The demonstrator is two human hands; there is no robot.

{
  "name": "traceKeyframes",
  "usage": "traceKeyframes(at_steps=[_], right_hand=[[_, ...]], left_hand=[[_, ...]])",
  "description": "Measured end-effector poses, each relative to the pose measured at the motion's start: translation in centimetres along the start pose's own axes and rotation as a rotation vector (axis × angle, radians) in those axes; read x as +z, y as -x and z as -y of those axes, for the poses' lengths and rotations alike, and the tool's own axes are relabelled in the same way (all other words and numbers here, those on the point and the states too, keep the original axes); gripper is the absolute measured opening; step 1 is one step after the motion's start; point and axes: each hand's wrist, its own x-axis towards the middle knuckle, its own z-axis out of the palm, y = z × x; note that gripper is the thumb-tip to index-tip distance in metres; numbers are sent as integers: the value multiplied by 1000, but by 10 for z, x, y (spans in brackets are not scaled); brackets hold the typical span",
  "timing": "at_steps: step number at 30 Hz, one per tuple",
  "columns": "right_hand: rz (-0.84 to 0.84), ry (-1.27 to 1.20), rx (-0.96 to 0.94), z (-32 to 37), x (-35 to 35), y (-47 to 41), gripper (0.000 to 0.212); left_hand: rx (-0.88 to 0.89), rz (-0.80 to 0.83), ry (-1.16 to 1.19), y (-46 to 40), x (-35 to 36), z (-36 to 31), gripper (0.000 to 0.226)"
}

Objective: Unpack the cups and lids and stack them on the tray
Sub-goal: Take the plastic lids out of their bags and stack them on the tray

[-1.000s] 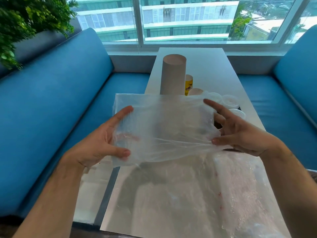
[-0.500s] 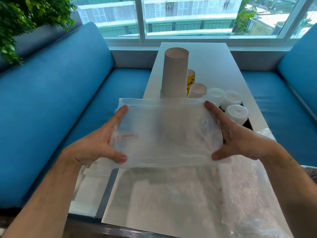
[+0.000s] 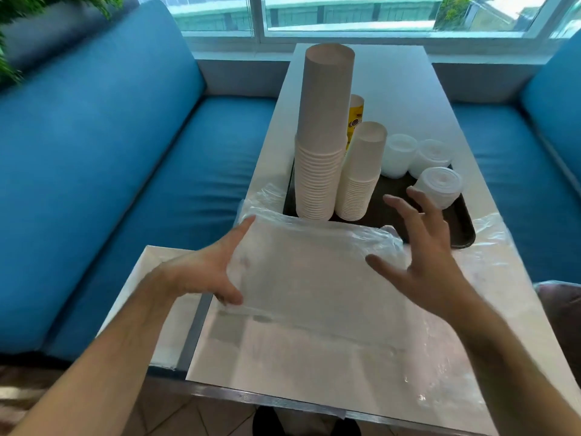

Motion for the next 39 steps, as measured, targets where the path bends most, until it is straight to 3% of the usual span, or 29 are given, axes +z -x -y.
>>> traceKeyframes(at_steps=[2, 5, 9, 12, 14, 16, 18, 21, 23, 28, 34, 37, 39], right_hand=[[-76, 80, -104, 7, 26, 10, 70], [76, 211, -159, 12, 60, 21, 52], [442, 337, 9, 9, 84, 22, 70], [560, 383, 48, 7, 92, 24, 78], [583, 381, 66, 8, 94, 24, 77], [588, 395, 70, 9, 94, 23, 77], [593, 418, 68, 12, 94, 21, 76], [605, 446, 72, 15, 93, 17, 80], [635, 466, 81, 17, 92, 14, 91], [725, 541, 147, 17, 88, 10, 115], [781, 582, 169, 23, 85, 7, 130], [784, 557, 185, 24, 84, 6, 127], [752, 513, 169, 28, 83, 4, 114]], left_hand=[[1, 15, -82, -7, 8, 4, 138], [-5, 40, -111, -14, 18, 9, 139], [-14, 51, -126, -19, 25, 14, 140], [-48, 67, -145, -18, 24, 17, 135], [-60, -73, -262, -17, 22, 19, 121], [-61, -389, -409, -19, 29, 12, 91], [70, -573, -486, -25, 50, -6, 64], [226, -292, -632, -51, 96, -26, 62], [154, -102, -689, -73, 114, -23, 84], [-16, 68, -765, -88, 86, 14, 135], [-114, 139, -833, -81, 58, 31, 155], [-70, 143, -756, -78, 56, 31, 149], [-5, 44, -556, -71, 49, 33, 131]])
